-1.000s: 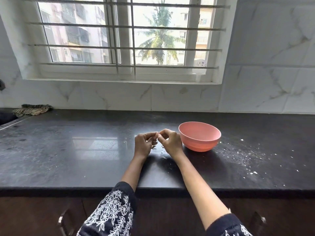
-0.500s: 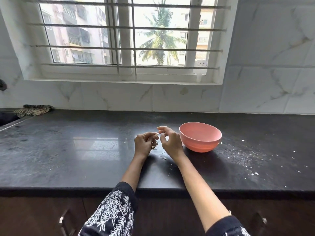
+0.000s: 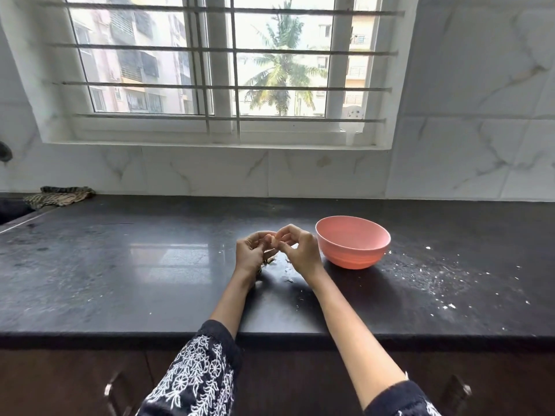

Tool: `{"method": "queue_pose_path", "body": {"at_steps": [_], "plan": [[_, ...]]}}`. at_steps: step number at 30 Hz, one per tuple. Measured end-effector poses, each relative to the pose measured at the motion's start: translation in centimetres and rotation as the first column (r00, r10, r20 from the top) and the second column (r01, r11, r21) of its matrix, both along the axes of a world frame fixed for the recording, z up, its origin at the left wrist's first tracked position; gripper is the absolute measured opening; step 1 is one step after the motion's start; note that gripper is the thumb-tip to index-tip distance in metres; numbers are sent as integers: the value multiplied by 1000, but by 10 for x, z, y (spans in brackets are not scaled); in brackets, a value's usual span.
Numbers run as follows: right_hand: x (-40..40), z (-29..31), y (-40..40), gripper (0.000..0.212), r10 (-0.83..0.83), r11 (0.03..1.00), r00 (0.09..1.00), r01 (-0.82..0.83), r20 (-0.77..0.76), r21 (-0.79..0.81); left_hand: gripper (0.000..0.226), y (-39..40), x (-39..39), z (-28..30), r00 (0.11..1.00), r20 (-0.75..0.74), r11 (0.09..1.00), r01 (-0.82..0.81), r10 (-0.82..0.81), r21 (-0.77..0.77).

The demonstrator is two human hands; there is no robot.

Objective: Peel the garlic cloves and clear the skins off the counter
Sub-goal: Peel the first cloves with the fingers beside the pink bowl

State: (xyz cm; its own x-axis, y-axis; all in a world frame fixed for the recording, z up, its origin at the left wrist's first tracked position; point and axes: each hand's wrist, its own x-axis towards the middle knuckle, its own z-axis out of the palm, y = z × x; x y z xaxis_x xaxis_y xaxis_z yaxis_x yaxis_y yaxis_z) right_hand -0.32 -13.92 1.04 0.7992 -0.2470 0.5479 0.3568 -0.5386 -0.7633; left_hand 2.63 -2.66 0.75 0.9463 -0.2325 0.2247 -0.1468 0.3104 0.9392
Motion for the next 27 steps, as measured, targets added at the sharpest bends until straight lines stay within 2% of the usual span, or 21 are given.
{"method": "queue_pose_path", "body": {"at_steps": [13,18,22,25,27], "plan": [[2,-5,-1,9,-43,984,998,49,40,-169,16,-1,0,0,999,-45,999,9,-11,-51],[2,-4,-1,5,-37,982,999,41,22,-186,18,-1,1,-1,998,-56,999,21,-23,-29],[0,-3,0,3,-10,982,1000,11,5,-189,14,0,-1,2,995,-102,997,6,-14,-78],[0,-2,-1,5,-19,983,1000,21,12,-183,13,0,-2,3,994,-105,994,4,-15,-109],[0,-2,-2,16,-51,980,998,56,29,-189,14,0,-3,4,994,-107,991,3,-17,-136]]}}
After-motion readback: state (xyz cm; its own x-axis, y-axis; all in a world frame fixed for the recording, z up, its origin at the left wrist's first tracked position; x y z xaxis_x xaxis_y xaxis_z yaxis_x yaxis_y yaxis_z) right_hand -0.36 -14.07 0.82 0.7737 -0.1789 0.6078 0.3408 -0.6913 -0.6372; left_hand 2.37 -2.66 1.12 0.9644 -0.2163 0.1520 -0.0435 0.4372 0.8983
